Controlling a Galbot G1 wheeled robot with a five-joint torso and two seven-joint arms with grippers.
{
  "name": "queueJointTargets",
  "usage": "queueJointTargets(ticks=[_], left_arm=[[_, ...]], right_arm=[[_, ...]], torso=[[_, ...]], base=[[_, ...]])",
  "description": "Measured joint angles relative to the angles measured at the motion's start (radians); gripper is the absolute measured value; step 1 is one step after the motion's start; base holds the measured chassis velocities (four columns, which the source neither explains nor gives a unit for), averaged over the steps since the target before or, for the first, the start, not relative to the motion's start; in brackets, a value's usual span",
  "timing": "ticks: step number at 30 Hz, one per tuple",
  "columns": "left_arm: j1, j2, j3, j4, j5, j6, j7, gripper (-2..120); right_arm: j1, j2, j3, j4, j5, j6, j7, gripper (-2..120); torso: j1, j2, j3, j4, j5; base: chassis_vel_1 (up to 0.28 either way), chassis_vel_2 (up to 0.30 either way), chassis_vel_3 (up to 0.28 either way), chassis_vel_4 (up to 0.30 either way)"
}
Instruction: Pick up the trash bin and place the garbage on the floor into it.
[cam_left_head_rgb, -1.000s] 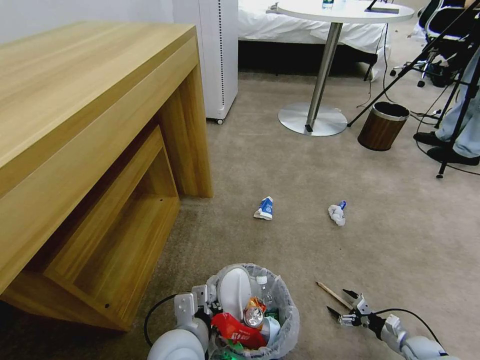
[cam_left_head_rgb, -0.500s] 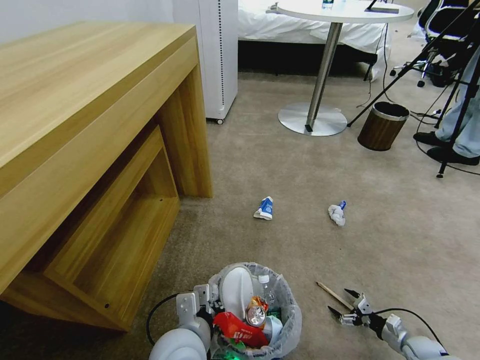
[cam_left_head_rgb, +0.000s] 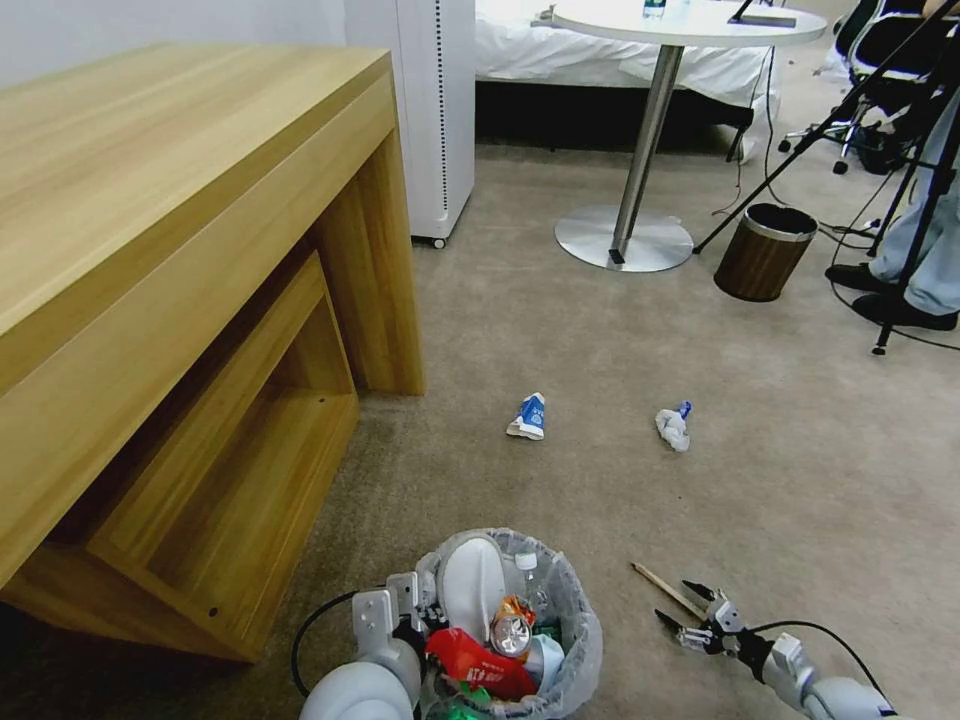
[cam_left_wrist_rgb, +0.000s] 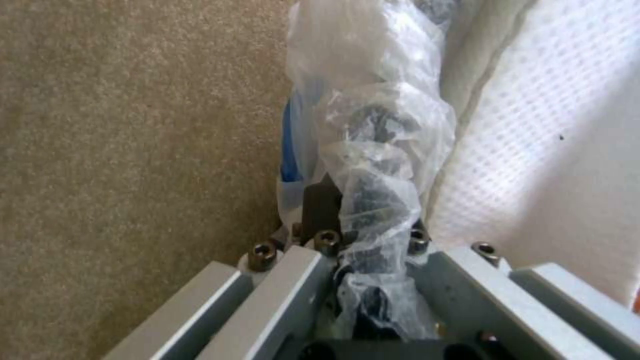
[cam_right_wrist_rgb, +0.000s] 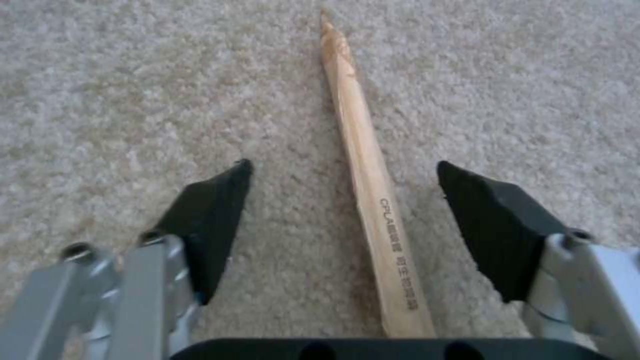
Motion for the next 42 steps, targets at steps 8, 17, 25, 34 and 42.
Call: queueJointTargets(ticks=[8, 17, 25, 34, 42], left_arm=[[0.007, 0.006, -0.006, -0.002, 0.006, 0.0, 0.002, 0], [0.017, 0.005, -0.007, -0.004, 0.021, 0.0, 0.009, 0], [0.014, 0.012, -0.006, -0.006, 0.024, 0.0, 0.013, 0], [-0.002, 0.029, -0.01, -0.014, 0.001, -0.002, 0.008, 0], [-0.013, 0.034, -0.012, -0.019, -0.026, -0.007, -0.004, 0]], right_arm=[[0.01, 0.006, -0.009, -0.002, 0.01, -0.005, 0.004, 39], [0.019, 0.01, -0.012, -0.001, 0.023, -0.009, 0.002, 10], [0.021, 0.006, -0.015, 0.011, 0.043, -0.01, 0.003, 0], [0.026, -0.001, -0.018, 0.031, 0.082, -0.01, -0.032, 0], [-0.003, -0.068, -0.007, 0.27, 0.267, -0.02, -0.112, 0]], torso=[[0.0, 0.0, 0.0, 0.0006, 0.0003], [0.0, 0.0, 0.0, 0.0006, 0.0001], [0.0, 0.0, 0.0, 0.0005, 0.0], [0.0, 0.0, 0.0, 0.0004, 0.0], [0.0, 0.0, 0.0, 0.0003, 0.0]], base=[[0.0, 0.0, 0.0, 0.0], [0.0, 0.0, 0.0, 0.0], [0.0, 0.0, 0.0, 0.0], [0.0, 0.0, 0.0, 0.0], [0.0, 0.0, 0.0, 0.0]])
